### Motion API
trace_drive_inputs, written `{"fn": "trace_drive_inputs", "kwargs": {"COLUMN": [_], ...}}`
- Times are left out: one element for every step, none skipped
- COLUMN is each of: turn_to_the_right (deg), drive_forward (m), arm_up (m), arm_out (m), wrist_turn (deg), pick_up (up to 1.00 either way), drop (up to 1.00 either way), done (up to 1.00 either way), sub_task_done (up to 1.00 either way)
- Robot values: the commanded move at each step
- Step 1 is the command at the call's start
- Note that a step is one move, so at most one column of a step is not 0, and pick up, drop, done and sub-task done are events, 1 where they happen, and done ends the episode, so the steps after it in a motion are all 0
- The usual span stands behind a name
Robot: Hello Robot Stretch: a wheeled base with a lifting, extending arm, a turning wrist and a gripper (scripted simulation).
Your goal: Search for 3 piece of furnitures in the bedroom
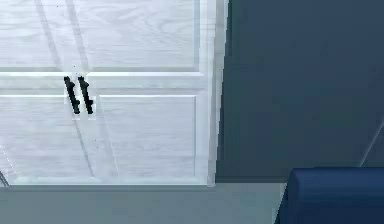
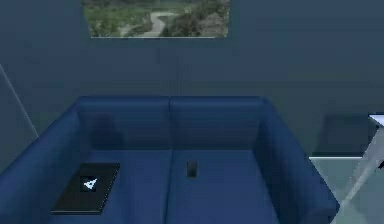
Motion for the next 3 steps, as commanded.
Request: {"fn": "trace_drive_inputs", "kwargs": {"turn_to_the_right": [0.0,-45.0,-24.0], "drive_forward": [0.05,0.00,0.00], "arm_up": [0.00,0.00,0.00], "arm_out": [0.00,0.00,0.00], "wrist_turn": [0.0,0.0,0.0], "pick_up": [0.00,0.00,0.00], "drop": [0.00,0.00,0.00], "done": [0.00,0.00,0.00], "sub_task_done": [0.00,0.00,0.00]}}
